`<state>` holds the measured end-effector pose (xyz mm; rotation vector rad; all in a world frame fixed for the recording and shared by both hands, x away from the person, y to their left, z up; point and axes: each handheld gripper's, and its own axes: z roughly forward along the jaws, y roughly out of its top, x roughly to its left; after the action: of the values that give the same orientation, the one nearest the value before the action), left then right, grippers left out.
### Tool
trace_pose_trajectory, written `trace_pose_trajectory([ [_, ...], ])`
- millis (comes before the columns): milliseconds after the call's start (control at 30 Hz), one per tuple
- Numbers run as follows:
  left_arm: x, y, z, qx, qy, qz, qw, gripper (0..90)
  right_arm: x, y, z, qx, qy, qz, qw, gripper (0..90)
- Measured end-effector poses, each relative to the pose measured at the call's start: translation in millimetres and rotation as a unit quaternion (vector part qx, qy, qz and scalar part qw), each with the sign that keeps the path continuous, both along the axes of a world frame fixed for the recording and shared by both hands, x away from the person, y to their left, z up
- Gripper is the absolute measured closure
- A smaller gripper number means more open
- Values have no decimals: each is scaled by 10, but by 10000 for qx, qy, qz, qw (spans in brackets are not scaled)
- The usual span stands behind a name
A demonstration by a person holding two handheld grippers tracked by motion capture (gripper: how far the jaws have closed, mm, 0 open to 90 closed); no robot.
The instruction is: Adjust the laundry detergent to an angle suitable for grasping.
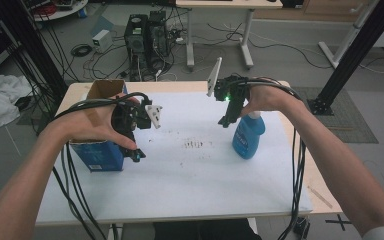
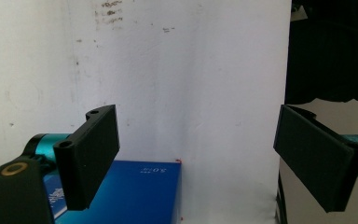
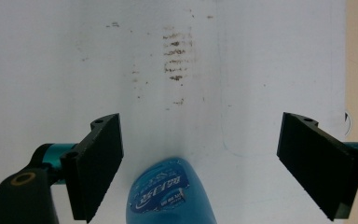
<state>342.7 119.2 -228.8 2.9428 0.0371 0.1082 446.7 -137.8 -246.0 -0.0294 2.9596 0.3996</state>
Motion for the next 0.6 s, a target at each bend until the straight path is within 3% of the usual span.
trace_pose_trajectory([
  [333,23,29,4,-12,6,65,10000,143,7,17,-31,-118,-11,-10,9999,136],
  [600,12,-32,29,27,29,47,10000,143,-20,-9,13,-49,23,-68,10000,136],
])
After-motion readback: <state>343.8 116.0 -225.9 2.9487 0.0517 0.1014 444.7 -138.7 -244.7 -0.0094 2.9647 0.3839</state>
